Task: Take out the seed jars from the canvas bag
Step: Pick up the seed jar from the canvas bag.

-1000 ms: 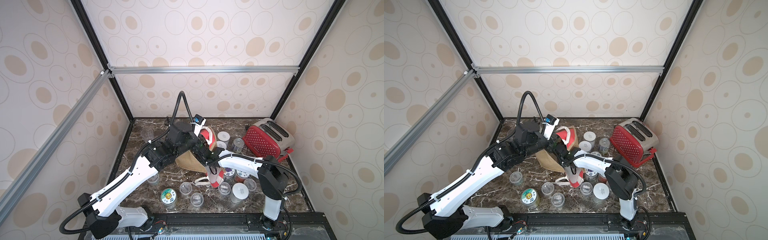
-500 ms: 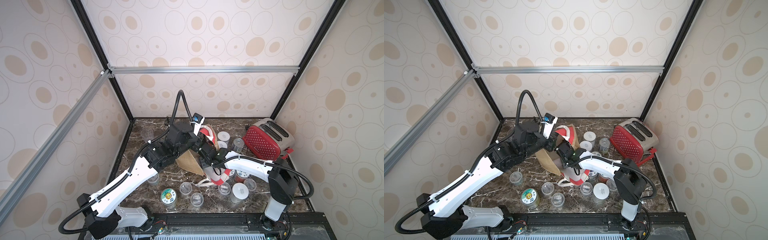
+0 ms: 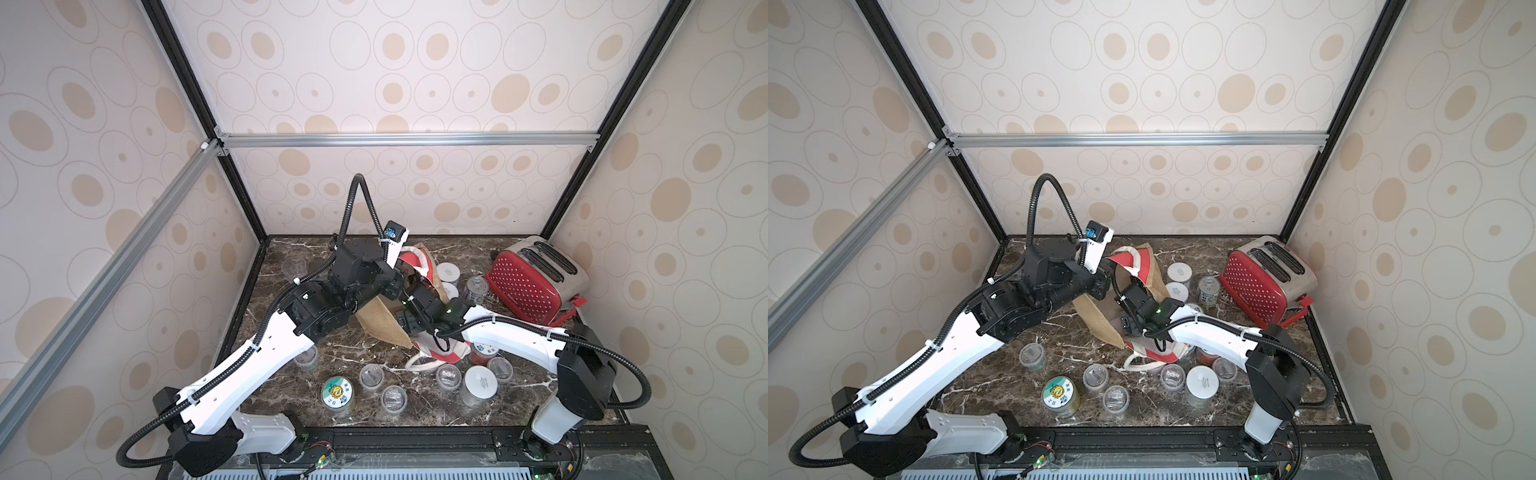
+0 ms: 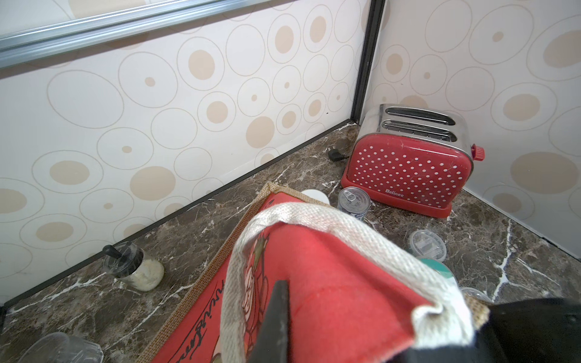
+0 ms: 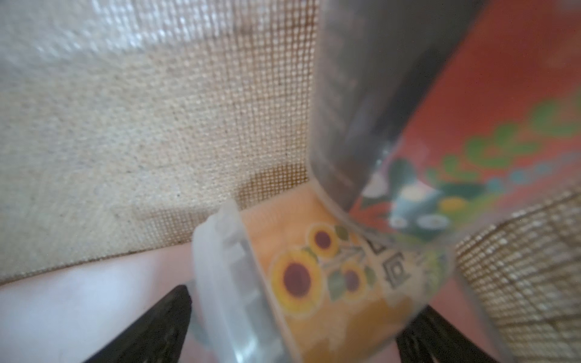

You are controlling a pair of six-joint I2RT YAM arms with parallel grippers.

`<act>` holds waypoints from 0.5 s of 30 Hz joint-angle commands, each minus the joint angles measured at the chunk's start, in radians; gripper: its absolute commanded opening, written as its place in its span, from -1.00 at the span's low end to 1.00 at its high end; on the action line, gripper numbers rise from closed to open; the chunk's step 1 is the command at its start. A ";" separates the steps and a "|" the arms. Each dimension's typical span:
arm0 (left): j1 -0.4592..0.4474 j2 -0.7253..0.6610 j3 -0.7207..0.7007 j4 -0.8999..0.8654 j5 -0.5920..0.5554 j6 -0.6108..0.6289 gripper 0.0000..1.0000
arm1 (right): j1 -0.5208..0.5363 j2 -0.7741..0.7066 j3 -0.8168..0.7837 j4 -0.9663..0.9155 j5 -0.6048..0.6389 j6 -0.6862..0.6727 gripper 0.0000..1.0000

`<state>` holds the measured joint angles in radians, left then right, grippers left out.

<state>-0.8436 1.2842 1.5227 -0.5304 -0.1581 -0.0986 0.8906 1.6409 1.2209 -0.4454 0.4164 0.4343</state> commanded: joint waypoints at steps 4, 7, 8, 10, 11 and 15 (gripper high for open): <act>-0.009 0.005 0.055 -0.036 0.039 0.047 -1.00 | 0.005 -0.128 -0.065 0.156 0.057 -0.079 1.00; -0.005 -0.004 0.052 -0.039 0.047 0.058 -1.00 | 0.020 -0.161 -0.097 0.222 0.047 -0.144 0.99; -0.003 -0.004 0.052 -0.039 0.052 0.063 -1.00 | 0.023 -0.169 -0.104 0.235 0.048 -0.156 0.96; -0.003 -0.008 0.055 -0.038 0.072 0.077 -1.00 | 0.026 -0.176 -0.124 0.272 0.041 -0.175 0.90; -0.003 -0.012 0.054 -0.031 0.084 0.079 -1.00 | 0.026 -0.173 -0.130 0.286 0.046 -0.180 0.87; -0.002 -0.035 0.056 -0.001 0.151 0.082 -1.00 | 0.026 -0.151 -0.111 0.253 0.058 -0.166 0.80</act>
<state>-0.8413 1.2842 1.5429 -0.5484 -0.0910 -0.0479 0.9108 1.4990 1.0966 -0.2611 0.4500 0.2947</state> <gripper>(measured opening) 0.074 0.907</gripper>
